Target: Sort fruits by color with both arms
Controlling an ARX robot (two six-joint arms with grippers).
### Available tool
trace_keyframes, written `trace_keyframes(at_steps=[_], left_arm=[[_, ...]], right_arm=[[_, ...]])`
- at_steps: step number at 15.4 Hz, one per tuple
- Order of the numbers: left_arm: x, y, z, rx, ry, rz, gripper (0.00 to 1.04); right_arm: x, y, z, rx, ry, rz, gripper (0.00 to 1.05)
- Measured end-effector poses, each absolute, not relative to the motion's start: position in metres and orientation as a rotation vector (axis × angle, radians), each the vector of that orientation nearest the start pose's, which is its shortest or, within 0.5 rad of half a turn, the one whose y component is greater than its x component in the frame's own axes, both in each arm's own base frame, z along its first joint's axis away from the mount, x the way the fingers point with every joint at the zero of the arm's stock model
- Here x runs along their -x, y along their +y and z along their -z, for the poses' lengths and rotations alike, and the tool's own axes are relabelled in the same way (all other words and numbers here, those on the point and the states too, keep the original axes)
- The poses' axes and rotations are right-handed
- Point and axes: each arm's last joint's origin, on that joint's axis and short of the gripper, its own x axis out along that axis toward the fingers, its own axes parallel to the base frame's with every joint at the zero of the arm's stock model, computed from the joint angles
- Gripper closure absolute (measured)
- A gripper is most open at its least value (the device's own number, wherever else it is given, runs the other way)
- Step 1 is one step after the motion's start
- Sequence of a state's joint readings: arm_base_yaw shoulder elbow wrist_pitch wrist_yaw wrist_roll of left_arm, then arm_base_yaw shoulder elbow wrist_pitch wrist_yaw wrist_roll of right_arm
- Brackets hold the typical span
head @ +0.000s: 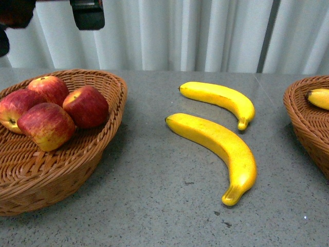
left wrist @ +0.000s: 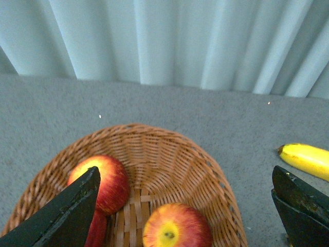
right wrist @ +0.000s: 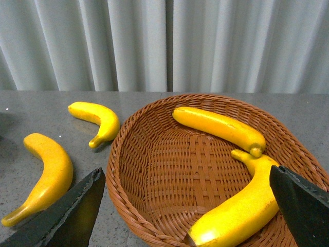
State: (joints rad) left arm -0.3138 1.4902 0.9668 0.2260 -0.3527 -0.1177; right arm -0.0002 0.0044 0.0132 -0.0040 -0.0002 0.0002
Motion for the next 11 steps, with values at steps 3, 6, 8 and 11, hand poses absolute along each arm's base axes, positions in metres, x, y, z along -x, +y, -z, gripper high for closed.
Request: trace_keyframes(at_steps=[3, 6, 8, 11], left_arm=[[-0.28, -0.097, -0.29, -0.032, 0.044, -0.003, 0.16], [-0.227, -0.06, -0.259, 0.0, -0.023, -0.005, 0.54], [-0.208, -0.043, -0.235, -0.006, -0.002, -0.01, 0.78], [-0.183, -0.026, -0.212, -0.004, 0.004, -0.007, 1.03]], right_arm=[[-0.097, 0.0, -0.167, 0.0, -0.005, -0.001, 0.07], [-0.097, 0.0, -0.167, 0.0, -0.005, 0.0, 0.07], [-0.097, 0.0, -0.167, 0.0, -0.004, 0.0, 0.07], [-0.097, 0.0, -0.167, 0.0, -0.004, 0.0, 0.07]])
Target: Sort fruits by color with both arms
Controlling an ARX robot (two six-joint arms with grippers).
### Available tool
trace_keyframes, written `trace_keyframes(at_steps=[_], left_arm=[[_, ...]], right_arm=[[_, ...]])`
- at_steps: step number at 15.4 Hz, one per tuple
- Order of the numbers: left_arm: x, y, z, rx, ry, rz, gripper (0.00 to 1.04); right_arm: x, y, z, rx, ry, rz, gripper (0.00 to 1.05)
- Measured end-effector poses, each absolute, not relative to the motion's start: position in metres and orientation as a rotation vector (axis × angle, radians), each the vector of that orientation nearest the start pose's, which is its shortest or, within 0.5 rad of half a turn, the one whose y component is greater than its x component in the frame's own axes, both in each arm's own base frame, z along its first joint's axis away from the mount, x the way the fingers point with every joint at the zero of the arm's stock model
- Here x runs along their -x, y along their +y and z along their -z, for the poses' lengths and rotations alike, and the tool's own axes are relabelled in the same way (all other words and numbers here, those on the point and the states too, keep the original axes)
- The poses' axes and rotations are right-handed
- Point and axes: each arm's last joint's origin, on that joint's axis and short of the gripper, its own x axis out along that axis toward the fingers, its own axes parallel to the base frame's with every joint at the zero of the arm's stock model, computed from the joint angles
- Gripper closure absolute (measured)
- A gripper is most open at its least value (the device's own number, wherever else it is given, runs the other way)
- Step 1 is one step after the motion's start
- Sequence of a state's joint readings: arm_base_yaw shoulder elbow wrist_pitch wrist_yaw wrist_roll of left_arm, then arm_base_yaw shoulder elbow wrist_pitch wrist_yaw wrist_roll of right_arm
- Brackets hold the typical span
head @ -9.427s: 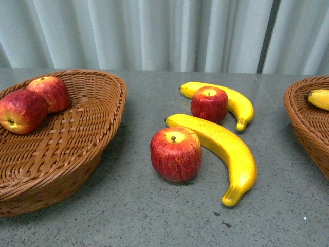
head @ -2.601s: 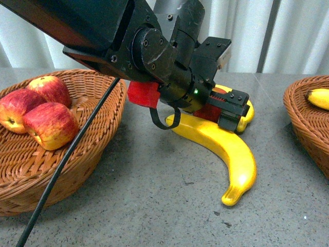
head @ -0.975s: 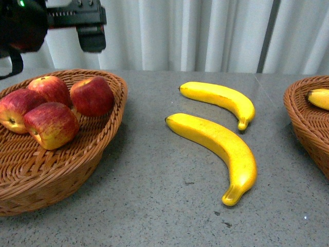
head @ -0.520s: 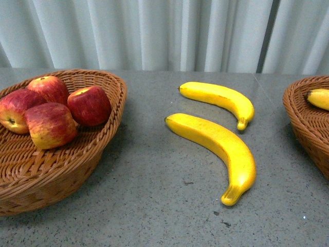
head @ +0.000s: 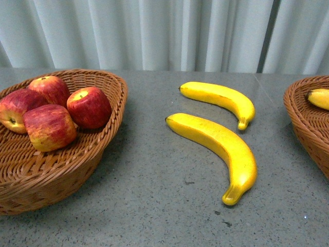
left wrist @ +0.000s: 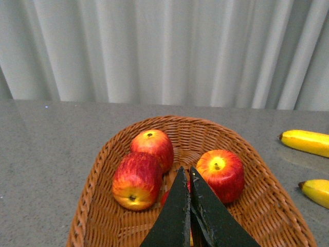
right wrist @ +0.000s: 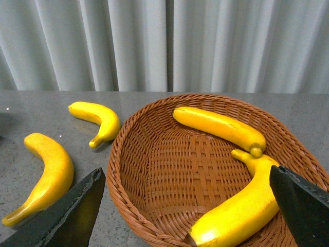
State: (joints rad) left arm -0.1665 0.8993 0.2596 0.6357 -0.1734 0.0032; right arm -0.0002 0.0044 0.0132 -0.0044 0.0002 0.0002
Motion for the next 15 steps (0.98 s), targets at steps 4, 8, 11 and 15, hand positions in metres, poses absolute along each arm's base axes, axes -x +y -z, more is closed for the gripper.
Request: trace_keyframes(at_steps=[4, 8, 11, 15], left_arm=[[-0.158, -0.013, -0.192, -0.004, 0.01, -0.004, 1.03], [-0.141, 0.001, -0.181, -0.001, 0.008, -0.01, 1.03], [-0.132, 0.0, -0.176, -0.001, 0.009, 0.002, 1.03], [-0.123, 0.0, -0.17, -0.001, -0.007, 0.002, 1.03]], right_arm=[[-0.097, 0.0, -0.167, 0.0, -0.004, 0.0, 0.07], [-0.097, 0.0, -0.167, 0.0, -0.005, 0.0, 0.07], [-0.097, 0.0, -0.167, 0.0, -0.005, 0.0, 0.07], [-0.097, 0.0, -0.167, 0.0, -0.005, 0.0, 0.07]])
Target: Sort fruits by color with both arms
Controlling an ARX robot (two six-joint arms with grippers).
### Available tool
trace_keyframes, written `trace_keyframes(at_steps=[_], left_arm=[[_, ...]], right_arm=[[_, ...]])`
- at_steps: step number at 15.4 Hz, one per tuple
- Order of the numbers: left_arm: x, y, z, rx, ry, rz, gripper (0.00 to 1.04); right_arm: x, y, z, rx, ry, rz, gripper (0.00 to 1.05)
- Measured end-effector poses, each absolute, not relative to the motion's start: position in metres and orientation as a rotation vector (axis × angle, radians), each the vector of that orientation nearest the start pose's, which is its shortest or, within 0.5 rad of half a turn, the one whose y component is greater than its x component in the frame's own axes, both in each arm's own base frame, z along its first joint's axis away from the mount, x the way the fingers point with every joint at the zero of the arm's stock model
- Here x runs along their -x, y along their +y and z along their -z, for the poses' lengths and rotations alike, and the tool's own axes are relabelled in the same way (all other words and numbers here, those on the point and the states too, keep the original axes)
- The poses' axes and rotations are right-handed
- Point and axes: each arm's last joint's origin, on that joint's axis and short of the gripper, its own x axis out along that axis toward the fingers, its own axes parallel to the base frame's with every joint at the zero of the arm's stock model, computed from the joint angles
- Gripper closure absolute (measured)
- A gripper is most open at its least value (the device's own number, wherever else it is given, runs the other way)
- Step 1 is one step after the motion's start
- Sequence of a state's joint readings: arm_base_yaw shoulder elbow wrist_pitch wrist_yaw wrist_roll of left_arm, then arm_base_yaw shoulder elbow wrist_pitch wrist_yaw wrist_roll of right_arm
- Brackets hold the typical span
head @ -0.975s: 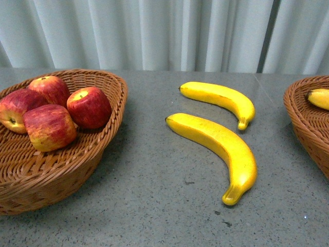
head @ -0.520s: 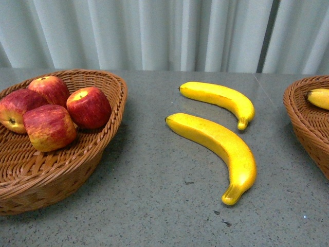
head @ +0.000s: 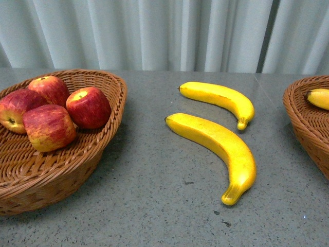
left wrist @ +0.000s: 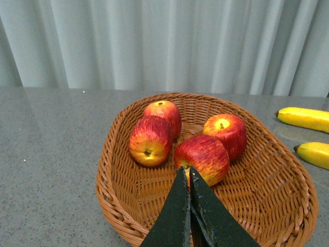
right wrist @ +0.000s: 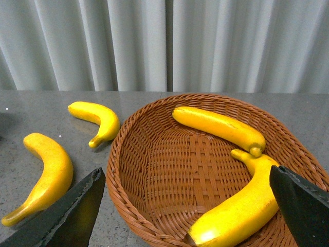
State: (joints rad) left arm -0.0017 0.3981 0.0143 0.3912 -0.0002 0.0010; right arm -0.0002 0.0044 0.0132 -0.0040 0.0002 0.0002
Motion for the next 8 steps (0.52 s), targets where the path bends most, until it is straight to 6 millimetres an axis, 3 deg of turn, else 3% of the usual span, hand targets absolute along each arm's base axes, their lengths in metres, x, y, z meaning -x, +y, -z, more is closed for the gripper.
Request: trace_keyframes(at_steps=[8], left_arm=[[-0.11, 0.0, -0.171, -0.001, -0.012, 0.002, 1.03]], right_arm=[[-0.097, 0.0, -0.167, 0.0, -0.005, 0.0, 0.07]])
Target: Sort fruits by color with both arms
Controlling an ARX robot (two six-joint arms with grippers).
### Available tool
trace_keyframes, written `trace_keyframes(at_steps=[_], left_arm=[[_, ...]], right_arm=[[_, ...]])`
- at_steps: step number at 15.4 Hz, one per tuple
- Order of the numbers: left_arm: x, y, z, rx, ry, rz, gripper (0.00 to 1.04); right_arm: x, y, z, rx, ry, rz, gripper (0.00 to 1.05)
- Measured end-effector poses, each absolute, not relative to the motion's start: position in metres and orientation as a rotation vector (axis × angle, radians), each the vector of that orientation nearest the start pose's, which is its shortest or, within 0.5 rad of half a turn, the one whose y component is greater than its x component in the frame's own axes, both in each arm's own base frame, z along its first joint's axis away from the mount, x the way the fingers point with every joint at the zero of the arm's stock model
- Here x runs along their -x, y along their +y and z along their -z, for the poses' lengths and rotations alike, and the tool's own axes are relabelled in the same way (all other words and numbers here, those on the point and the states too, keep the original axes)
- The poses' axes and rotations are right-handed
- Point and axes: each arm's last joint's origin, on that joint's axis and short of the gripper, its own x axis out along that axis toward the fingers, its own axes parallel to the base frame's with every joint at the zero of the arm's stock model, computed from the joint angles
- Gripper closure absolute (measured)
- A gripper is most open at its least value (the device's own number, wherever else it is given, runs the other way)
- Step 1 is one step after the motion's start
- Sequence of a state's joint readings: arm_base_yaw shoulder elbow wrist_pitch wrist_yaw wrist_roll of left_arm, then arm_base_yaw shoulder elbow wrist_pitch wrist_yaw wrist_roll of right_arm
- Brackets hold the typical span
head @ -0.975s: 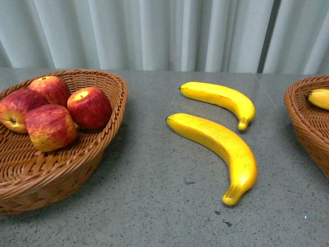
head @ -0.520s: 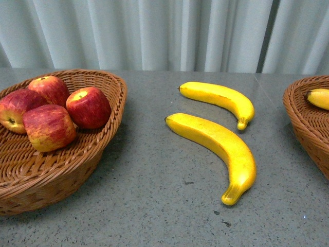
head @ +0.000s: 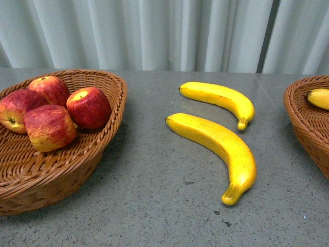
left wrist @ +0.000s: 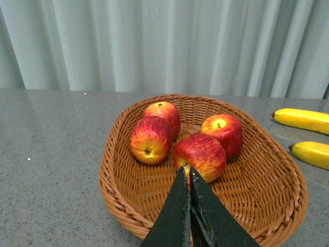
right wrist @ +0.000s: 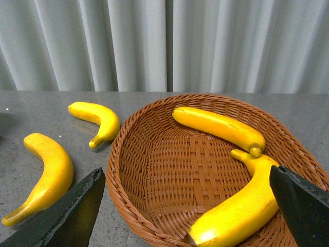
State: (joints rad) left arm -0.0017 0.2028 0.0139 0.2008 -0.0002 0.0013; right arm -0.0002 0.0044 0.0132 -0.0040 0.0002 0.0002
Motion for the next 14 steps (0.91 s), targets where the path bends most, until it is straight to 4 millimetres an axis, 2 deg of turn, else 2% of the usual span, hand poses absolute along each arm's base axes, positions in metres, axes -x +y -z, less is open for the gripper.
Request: trace_keyframes(at_steps=[4, 12, 14], left_arm=[[-0.098, 0.0, -0.166, -0.001, 0.012, 0.002, 1.03], [-0.097, 0.0, -0.167, -0.001, -0.001, 0.002, 1.03], [-0.097, 0.0, -0.167, -0.001, -0.001, 0.002, 0.86]], right_arm=[[-0.097, 0.0, -0.167, 0.0, -0.004, 0.0, 0.07], [-0.097, 0.0, -0.167, 0.0, -0.005, 0.0, 0.07], [-0.097, 0.0, -0.167, 0.0, -0.005, 0.0, 0.07]])
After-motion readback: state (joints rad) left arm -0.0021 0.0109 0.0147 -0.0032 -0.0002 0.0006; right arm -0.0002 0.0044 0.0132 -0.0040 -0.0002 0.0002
